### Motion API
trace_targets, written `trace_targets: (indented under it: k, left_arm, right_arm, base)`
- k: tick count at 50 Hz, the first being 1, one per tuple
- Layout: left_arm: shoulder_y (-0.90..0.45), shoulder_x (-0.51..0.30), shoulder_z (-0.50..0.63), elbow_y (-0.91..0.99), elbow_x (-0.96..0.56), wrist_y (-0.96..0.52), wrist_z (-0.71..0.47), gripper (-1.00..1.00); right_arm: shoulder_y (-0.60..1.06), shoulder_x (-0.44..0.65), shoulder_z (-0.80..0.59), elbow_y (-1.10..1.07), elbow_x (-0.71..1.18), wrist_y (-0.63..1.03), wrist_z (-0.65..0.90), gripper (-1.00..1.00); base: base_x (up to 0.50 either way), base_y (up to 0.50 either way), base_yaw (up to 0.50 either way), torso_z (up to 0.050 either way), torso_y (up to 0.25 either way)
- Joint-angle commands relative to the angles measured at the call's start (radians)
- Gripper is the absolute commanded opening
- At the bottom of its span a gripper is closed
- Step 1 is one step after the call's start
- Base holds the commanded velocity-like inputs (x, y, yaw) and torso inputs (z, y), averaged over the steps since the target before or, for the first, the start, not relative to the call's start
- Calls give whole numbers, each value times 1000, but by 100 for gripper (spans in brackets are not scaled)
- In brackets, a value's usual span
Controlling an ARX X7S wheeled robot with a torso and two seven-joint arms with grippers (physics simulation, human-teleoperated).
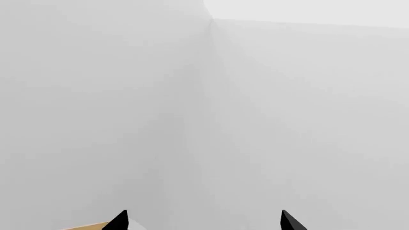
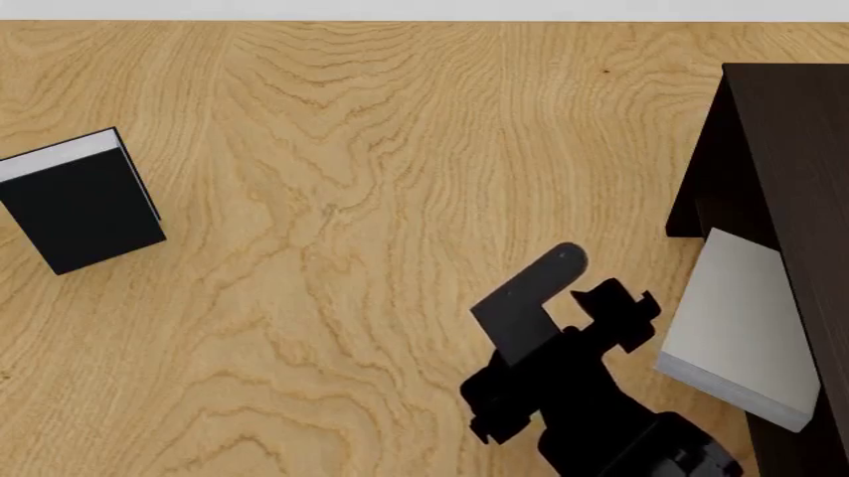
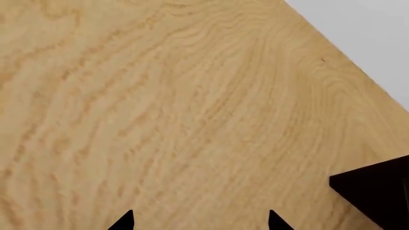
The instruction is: Pick up the book on the right and place it on the cabinet shelf.
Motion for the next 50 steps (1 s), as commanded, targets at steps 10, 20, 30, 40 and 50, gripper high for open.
trace_targets:
  k: [10,20,30,40,50]
  left_arm:
    - [0,2,1,-3,3,0,4,100]
    - [-1,1,1,-3,3,-2,4,100]
    - [0,1,1,-2,2,-4,3,100]
    - [1,-1,-3,0,1,-6,-1,100]
    - [2,-6,-5,4,0,-9,-7,100]
  right_arm:
    - [0,-58,52,127,64,-6,-103,100]
    - [2,-77,75,178,90,1,-138,100]
    - [4,-84,85,192,99,3,-143,100]
    - [10,-112,105,262,115,-3,-181,100]
    - [21,-147,125,347,130,-12,-232,100]
  base:
    - [0,0,0,0,0]
    - [0,0,0,0,0]
    - [0,0,0,0,0]
    - [0,0,0,0,0]
    - [0,0,0,0,0]
